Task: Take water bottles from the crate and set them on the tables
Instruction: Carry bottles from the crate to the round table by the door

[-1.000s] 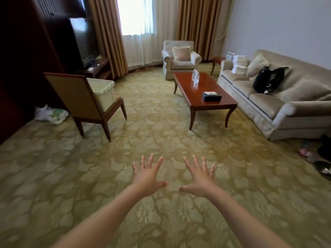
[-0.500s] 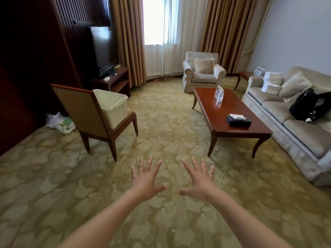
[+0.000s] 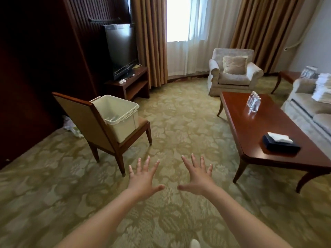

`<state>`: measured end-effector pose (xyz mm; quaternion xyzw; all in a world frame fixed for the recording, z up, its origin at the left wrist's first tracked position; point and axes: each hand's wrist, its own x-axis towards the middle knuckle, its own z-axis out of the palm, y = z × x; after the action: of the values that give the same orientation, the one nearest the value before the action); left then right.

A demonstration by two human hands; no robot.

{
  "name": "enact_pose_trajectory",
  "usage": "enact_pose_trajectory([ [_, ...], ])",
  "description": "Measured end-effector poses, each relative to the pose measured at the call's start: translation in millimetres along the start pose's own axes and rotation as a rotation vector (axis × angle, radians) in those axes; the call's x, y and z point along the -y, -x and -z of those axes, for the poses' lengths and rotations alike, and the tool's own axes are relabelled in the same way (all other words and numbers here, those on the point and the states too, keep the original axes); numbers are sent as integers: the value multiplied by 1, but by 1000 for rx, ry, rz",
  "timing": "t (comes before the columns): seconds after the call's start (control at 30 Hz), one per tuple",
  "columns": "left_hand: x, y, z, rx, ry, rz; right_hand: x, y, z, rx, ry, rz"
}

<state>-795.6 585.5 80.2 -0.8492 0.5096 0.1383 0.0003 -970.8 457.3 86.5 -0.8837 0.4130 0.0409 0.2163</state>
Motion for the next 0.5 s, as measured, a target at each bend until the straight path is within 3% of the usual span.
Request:
enact_pose_trajectory([
  [0.27,-27,-133,53,-59,131,179,-24,-169,85,31,120,206],
  [0.5,-9,-216,75,-64,164,291,-14,-278,119,48,141,335],
])
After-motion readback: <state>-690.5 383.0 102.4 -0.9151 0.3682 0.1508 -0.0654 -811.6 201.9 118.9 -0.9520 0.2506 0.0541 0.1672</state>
